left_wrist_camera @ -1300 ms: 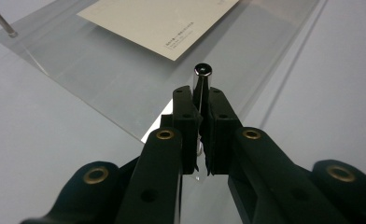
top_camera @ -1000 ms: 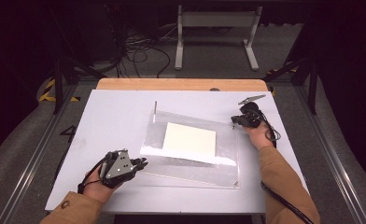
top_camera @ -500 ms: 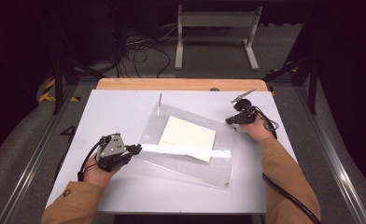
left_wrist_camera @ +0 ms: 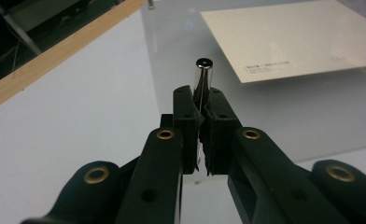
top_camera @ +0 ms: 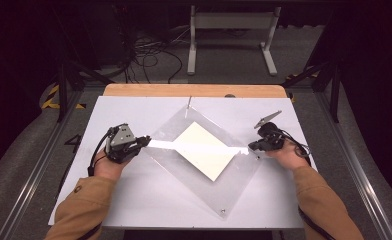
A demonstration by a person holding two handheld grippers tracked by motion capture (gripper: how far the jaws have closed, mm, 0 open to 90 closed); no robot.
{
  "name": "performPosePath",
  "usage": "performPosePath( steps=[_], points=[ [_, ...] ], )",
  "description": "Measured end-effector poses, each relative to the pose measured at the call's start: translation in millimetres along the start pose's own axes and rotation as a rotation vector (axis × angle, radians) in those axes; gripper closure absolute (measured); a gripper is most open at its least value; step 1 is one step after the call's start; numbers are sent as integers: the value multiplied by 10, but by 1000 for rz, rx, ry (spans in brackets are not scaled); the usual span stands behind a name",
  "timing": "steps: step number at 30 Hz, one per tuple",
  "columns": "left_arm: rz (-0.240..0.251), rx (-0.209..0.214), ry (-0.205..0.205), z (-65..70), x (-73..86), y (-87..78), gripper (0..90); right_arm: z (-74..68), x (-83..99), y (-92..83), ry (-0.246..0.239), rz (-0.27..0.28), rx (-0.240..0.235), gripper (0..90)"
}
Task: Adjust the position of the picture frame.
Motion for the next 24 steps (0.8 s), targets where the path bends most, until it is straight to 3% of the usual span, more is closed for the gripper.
performPosePath(
  steps=[8,15,24],
  points=[
    [-1,5,-89,-284,-194,424,850,-275,276,-110,1,35,-30,900],
    [-17,12,-116,-482,-380,815,850,-432,445,-180,21,78,-32,900],
    [-68,11,-155,-557,-274,1205,847,-682,671,-280,51,94,-43,900]
  ],
)
Point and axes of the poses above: each handheld gripper's, and its own axes: y roughly forward along the jaws, x roughly out of its underside, z roughly to its right, the point moved 10 cm from there along y, roughly forward along the jaws, and after that the axes turned 4 degrees about y, right-handed, at the moved point
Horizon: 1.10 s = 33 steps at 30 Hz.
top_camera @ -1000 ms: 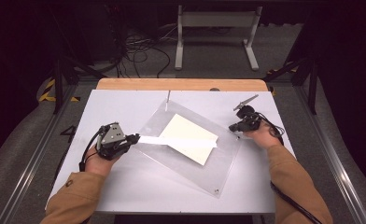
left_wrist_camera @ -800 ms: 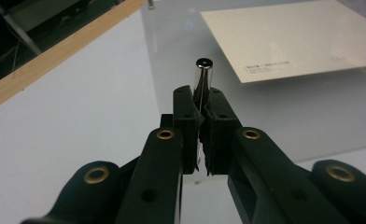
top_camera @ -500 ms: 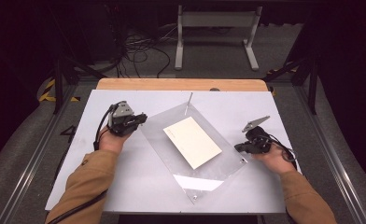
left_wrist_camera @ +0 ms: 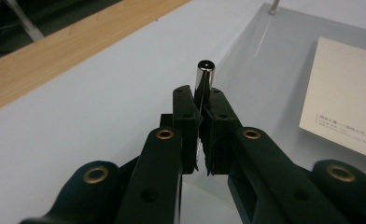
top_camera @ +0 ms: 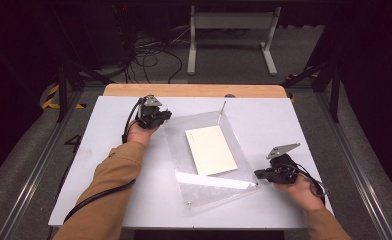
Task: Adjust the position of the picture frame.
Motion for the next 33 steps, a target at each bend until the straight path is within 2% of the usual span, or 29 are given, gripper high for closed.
performPosePath(
  steps=[2,3,6,9,10,11,12,13,14,16,17,18,19,21,22,23,24,26,29,30,33],
  points=[
    [-1,11,-26,21,34,45,847,-57,62,-34,8,5,-1,900],
    [-4,14,-18,16,44,62,846,-89,92,-49,13,6,-7,900],
    [-5,20,-29,31,67,124,845,-170,152,-74,19,17,-10,899],
    [12,47,-79,19,102,158,838,-178,155,-76,17,27,1,899],
    [21,77,-109,29,105,151,817,-173,151,-74,17,32,8,899],
    [21,93,-129,39,107,131,755,-161,153,-61,18,32,21,899],
    [25,76,-128,41,108,106,643,-153,141,-54,26,45,29,898],
    [31,60,-106,46,110,63,584,-147,134,-50,28,54,33,899],
    [31,40,-77,43,120,7,555,-135,121,-47,33,65,41,898],
    [37,17,-69,64,153,-118,502,-124,103,-28,34,62,44,898],
    [37,21,-80,93,181,-181,464,-121,93,-22,31,60,48,898],
    [40,29,-88,129,211,-246,459,-117,87,-20,29,53,55,898],
    [44,37,-77,160,241,-310,458,-121,85,-20,31,47,58,899],
    [53,74,-89,286,314,-446,446,-135,92,-21,27,42,53,899],
    [56,76,-69,306,337,-491,448,-161,98,-15,31,43,31,900],
    [60,95,-61,385,383,-562,448,-187,101,-9,34,41,14,900],
    [56,101,-54,415,407,-594,447,-266,104,10,24,35,-19,900],
    [50,109,-38,479,458,-680,449,-365,90,43,-6,28,-32,900],
    [40,108,-34,481,515,-745,441,-559,44,117,-60,9,-62,900],
    [39,107,-47,474,536,-753,439,-626,19,149,-78,3,-71,899],
    [31,103,-68,436,571,-749,410,-693,-30,191,-114,-18,-80,898]
  ],
)
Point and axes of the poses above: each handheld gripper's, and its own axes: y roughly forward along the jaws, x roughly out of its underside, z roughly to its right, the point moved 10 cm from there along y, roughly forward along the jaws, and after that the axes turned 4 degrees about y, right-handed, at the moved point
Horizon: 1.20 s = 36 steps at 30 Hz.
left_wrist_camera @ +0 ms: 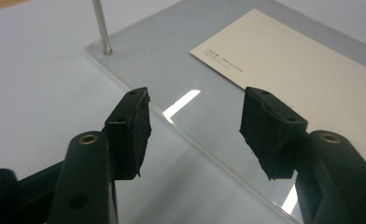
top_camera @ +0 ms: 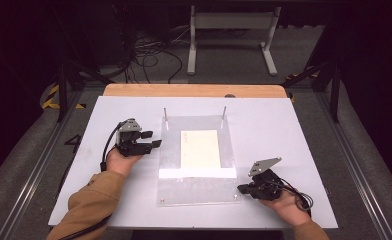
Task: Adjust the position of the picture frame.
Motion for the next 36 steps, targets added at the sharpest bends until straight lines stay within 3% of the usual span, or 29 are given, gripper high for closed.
performPosePath(
  steps=[2,4,5,6,7,8,10,12,15,18,20,22,23,25,27,28,29,30,31,33,36],
  points=[
    [-8,-11,-21,-65,-5,35,378,13,-19,-1,-10,-8,-13,898],
    [-7,-23,-21,-129,-70,93,342,111,-130,-36,-7,34,1,896],
    [-4,-40,-10,-173,-104,111,334,214,-243,-69,-2,76,24,894],
    [8,-37,-33,-198,-172,160,322,279,-326,-87,1,108,33,873],
    [12,-42,-25,-237,-217,186,303,413,-480,-106,11,164,56,753],
    [21,-42,-37,-268,-277,229,293,506,-575,-107,22,194,76,752],
    [37,-37,-55,-326,-399,348,255,733,-789,-62,47,220,101,777],
    [59,-64,-64,-400,-495,472,241,906,-924,6,67,233,123,773],
    [55,-100,-63,-513,-537,593,249,1140,-1112,81,75,293,165,683],
    [76,-160,-78,-583,-543,652,265,1348,-1298,125,94,344,198,666],
    [75,-169,-51,-581,-527,699,272,1445,-1389,164,88,365,218,659],
    [56,-175,-42,-567,-491,749,283,1560,-1493,224,116,394,238,638],
    [58,-179,-19,-582,-489,763,299,1587,-1533,263,115,394,236,638],
    [76,-194,-23,-597,-493,774,336,1663,-1595,330,87,373,283,632],
    [129,-215,-43,-603,-524,745,395,1730,-1679,396,97,372,292,616],
    [129,-215,-43,-603,-524,745,395,1730,-1679,396,97,372,292,616],
    [137,-210,-77,-605,-526,749,395,1748,-1699,416,94,364,297,607],
    [132,-194,-83,-592,-525,781,410,1781,-1725,466,78,335,312,604],
    [104,-193,-64,-586,-508,803,431,1803,-1750,503,61,326,322,610],
    [71,-215,14,-592,-506,841,476,1838,-1794,546,68,327,324,666],
    [69,-208,41,-570,-537,871,599,1861,-1831,568,79,327,324,800]
  ],
)
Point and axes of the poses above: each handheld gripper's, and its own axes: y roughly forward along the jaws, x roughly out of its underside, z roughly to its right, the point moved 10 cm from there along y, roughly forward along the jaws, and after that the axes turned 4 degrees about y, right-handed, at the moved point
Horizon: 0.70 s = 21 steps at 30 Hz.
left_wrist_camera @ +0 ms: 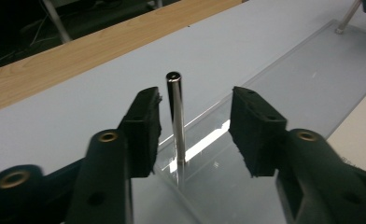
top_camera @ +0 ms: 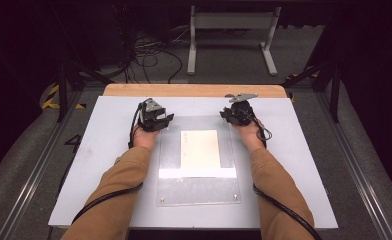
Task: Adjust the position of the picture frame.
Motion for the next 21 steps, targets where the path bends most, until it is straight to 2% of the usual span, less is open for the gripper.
performPosePath(
  steps=[1,2,4,5,6,8,9,10,12,13,14,17,18,20,21],
  points=[
    [0,-6,-5,4,-3,8,621,21,-2,-4,2,-5,8,840],
    [0,-22,-23,-27,3,-1,672,25,-3,-7,7,-8,-6,841],
    [-2,-15,-81,-92,23,-26,840,21,1,-14,-12,-16,-6,846],
    [-3,-8,-74,-88,16,-22,838,9,1,-16,-26,-19,1,847],
    [-19,-18,-50,-65,14,-22,842,3,4,-23,-24,-23,7,848],
    [-27,-16,-61,-31,8,-26,844,-5,27,-57,-20,-29,7,849],
    [-25,-1,-68,-7,6,-26,843,-7,44,-80,-19,-31,4,849],
    [-28,-2,-60,6,7,-34,843,-7,59,-101,-19,-33,3,848],
    [-26,23,-66,76,9,-46,842,-19,102,-162,-25,-42,0,848],
    [-24,31,-50,104,12,-59,842,-29,126,-196,-27,-48,-4,848],
    [-22,39,-57,139,16,-70,843,-40,155,-237,-35,-53,-10,848],
    [-28,56,-43,205,33,-113,842,-77,218,-323,-42,-60,-24,848],
    [-26,57,-22,212,40,-133,842,-85,232,-340,-43,-62,-26,848],
    [-22,84,-37,261,52,-150,841,-109,263,-381,-48,-63,-30,848],
    [-22,84,-37,261,52,-150,841,-109,263,-381,-48,-63,-30,848]
  ],
)
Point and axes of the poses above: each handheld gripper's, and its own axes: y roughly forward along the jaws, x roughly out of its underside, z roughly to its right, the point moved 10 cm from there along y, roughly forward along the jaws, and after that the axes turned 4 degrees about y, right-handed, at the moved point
